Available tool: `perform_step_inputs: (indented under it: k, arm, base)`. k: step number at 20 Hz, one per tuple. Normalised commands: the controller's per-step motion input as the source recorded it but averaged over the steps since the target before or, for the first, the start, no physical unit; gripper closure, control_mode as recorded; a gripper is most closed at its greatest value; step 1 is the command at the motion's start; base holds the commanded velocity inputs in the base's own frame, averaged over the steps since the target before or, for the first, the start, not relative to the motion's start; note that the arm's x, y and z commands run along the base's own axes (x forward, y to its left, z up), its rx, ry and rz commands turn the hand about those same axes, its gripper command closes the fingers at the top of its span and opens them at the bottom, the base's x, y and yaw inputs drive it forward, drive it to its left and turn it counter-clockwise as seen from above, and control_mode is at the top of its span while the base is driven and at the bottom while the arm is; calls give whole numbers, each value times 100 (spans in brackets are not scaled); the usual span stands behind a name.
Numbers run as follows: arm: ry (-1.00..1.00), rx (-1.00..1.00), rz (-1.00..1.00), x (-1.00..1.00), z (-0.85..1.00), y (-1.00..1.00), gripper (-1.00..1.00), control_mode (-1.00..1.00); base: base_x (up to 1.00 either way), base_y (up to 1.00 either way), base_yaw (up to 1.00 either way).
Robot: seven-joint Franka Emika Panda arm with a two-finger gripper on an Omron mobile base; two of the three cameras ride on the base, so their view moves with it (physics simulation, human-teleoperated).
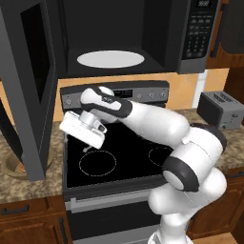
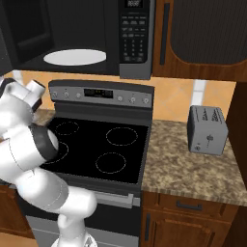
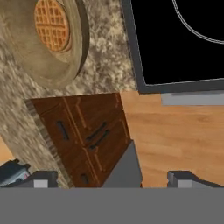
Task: Open the microwave, place the bowl with waffle inside the microwave, then close the microwave door and turn it on.
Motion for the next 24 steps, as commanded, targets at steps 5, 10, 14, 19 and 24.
perform_step_inputs:
  k: [5, 10, 14, 19, 24]
  arm:
    - [-17, -12, 4, 73, -64, 59, -100, -100]
    - [-19, -10, 2, 53, -52, 59, -100, -100]
    - [-18, -9, 3, 52, -51, 50, -100, -100]
    - [-11, -7, 6, 34, -50, 25, -100, -100]
    - [0, -3, 5, 18, -41, 6, -100, -100]
  base:
    - [0, 0, 0]
    - [0, 0, 0]
    - [0, 0, 0]
    - [0, 0, 0]
    - [0, 0, 0]
